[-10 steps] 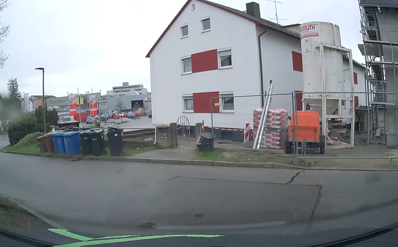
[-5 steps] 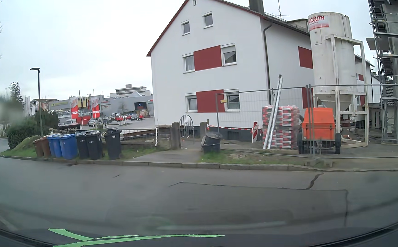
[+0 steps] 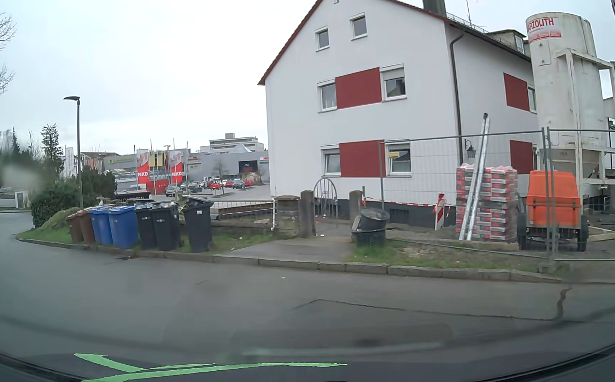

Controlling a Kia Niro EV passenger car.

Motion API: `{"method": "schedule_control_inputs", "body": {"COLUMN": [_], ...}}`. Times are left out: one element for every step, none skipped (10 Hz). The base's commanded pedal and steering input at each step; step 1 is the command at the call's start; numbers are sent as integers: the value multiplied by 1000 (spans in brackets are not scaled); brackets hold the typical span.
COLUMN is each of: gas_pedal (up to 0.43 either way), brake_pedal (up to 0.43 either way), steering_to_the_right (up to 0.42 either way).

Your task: Follow the waypoints while adhering to traffic rules and regulations

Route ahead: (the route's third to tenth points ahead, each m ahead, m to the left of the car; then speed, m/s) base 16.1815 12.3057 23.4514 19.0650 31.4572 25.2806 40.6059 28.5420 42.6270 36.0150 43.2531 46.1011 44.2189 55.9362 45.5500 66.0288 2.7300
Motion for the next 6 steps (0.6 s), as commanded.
{"method": "schedule_control_inputs", "body": {"gas_pedal": [0, 8, 67, 67, 67, 67], "brake_pedal": [0, 0, 0, 0, 0, 0], "steering_to_the_right": [-371, -392, -410, -425, -432, -438]}}
